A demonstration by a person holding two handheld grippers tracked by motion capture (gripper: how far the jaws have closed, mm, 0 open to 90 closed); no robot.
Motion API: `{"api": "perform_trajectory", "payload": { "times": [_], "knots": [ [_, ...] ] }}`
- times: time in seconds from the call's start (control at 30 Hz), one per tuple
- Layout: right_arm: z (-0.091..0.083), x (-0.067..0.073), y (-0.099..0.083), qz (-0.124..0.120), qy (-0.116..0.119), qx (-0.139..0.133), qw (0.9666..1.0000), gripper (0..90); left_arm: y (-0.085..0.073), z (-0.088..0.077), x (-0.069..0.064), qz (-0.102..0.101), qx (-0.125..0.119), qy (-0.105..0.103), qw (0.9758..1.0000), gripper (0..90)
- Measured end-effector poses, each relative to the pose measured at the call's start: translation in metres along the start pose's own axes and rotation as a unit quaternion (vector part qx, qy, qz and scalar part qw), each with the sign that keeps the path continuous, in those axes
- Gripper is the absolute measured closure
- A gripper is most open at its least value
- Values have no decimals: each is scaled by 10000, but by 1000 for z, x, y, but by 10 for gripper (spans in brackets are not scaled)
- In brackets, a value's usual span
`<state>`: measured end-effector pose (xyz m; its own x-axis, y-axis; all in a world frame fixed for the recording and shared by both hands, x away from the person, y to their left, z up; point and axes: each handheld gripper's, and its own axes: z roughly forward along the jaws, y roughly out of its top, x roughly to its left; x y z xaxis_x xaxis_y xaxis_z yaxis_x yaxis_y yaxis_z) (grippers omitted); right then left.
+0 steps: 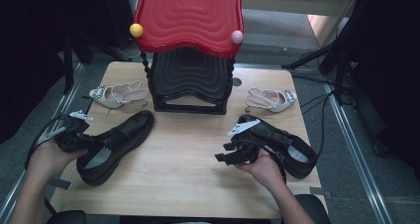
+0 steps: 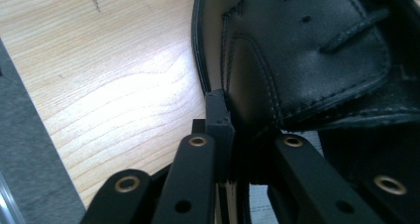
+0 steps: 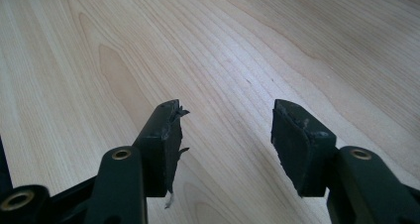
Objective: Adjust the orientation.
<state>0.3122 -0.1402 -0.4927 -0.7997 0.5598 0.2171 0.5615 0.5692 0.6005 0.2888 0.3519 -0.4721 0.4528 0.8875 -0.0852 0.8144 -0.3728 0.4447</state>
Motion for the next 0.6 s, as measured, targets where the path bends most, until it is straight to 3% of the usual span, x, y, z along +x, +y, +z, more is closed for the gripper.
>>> {"api": "perform_trajectory", "payload": {
  "times": [0.13,0.4,0.6],
  "knots": [
    [0,0,0,13,-4,-10,10000,461,2,-4,-5,1,-40,80,10000,860],
    [-1,0,0,28,8,-11,10000,460,11,-17,-22,-22,-203,-173,9996,860],
    [-2,0,-1,42,5,-29,10000,461,26,-17,-48,245,-182,-345,9989,859]
  ]
}}
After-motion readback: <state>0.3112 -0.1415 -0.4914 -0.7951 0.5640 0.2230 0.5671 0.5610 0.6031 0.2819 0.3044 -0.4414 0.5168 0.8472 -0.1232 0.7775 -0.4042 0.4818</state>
